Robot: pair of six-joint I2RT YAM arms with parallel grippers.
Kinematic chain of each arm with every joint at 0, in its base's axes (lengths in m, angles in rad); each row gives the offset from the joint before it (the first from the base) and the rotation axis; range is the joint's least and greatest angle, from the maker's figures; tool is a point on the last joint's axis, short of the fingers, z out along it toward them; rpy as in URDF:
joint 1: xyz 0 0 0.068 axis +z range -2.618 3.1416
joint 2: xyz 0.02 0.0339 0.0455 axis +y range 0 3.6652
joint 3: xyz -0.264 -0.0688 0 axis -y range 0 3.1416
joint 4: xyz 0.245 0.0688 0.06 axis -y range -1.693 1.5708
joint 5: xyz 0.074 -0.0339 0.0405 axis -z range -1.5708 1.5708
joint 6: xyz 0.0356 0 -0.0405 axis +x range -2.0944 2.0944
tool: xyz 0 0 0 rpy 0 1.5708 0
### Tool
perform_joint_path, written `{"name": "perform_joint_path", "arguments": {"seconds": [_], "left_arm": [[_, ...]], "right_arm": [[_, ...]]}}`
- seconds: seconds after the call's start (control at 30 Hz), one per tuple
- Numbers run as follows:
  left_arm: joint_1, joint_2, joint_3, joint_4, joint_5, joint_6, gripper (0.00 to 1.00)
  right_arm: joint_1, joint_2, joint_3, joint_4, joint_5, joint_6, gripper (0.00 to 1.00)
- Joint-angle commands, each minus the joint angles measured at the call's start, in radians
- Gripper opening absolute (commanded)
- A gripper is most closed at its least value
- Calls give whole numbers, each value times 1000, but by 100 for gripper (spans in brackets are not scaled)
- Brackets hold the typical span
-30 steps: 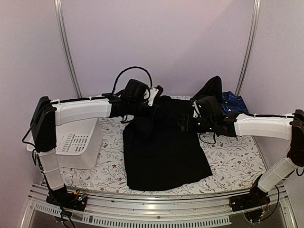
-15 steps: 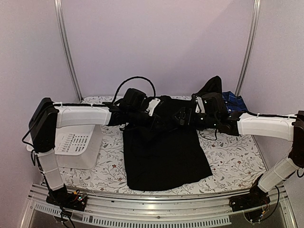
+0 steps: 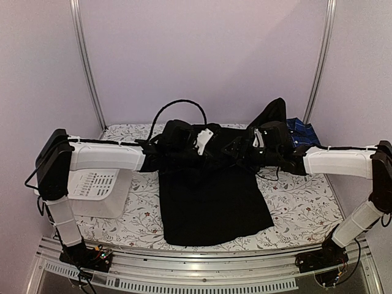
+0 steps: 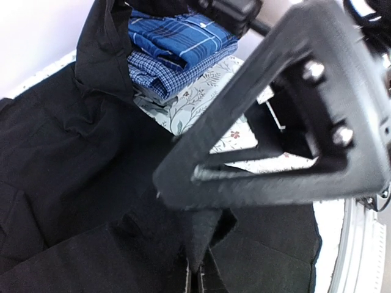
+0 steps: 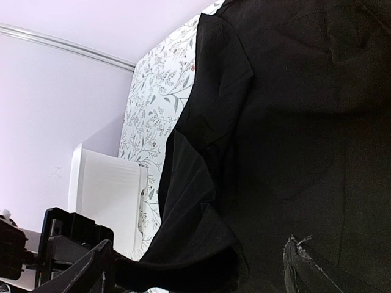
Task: Fold and stack the long sleeve shirts
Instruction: Pass from the left arm to the right
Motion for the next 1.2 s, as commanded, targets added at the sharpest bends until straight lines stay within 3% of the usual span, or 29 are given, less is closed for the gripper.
{"name": "perform_joint_path", "arguments": {"seconds": [0.0, 0.2, 0.5, 0.77, 0.83, 0.93, 1.1, 1.17], "left_arm": [[-25, -25, -9, 63, -75, 39, 0], [-42, -9, -7, 81, -112, 50, 0], [-59, 24, 2, 87, -111, 55, 0], [-58, 16, 8, 65, -112, 5, 4], [-54, -1, 2, 49, -126, -24, 13], [-40, -38, -7, 3, -134, -81, 35], [-31, -120, -55, -114, -178, -190, 49], [-30, -152, -82, -168, -195, -233, 49]], "right_arm": [[-4, 21, -30, 53, -51, 71, 90], [-3, 19, -56, 76, -63, 100, 79], [-3, 35, -64, 113, -98, 128, 48], [-3, 37, -43, 100, -76, 107, 1], [-3, 40, -14, 68, -46, 67, 0], [-3, 51, 46, 17, 19, -30, 0], [-3, 102, 174, -118, 130, -199, 0], [-3, 118, 218, -167, 183, -255, 0]]}}
